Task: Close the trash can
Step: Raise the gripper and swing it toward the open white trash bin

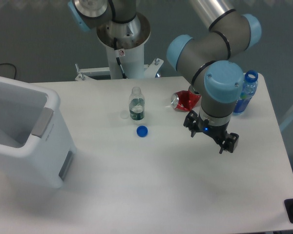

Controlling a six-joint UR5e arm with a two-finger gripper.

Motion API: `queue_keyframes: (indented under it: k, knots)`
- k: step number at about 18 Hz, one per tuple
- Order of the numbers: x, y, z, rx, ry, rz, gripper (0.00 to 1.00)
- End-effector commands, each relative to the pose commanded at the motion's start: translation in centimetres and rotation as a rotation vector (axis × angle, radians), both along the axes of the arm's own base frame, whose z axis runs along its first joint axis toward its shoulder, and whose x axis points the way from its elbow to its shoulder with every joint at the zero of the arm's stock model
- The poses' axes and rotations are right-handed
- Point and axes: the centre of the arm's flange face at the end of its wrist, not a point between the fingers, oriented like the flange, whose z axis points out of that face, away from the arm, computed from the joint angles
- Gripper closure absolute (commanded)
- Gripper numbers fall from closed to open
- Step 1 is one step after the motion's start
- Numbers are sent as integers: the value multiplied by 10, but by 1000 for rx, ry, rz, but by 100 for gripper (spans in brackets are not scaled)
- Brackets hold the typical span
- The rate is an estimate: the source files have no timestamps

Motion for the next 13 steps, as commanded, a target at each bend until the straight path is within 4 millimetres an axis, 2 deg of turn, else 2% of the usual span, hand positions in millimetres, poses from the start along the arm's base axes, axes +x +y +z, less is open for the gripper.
queue_keyframes:
  k: [4,8,11,13]
  knots:
    - [-1,-3,3,16,-11,6,0]
    - [6,2,11,34,-6,-4,0]
    - [15,-3,25,42,10,-3,0]
    - [26,-11,23,33,9,7,0]
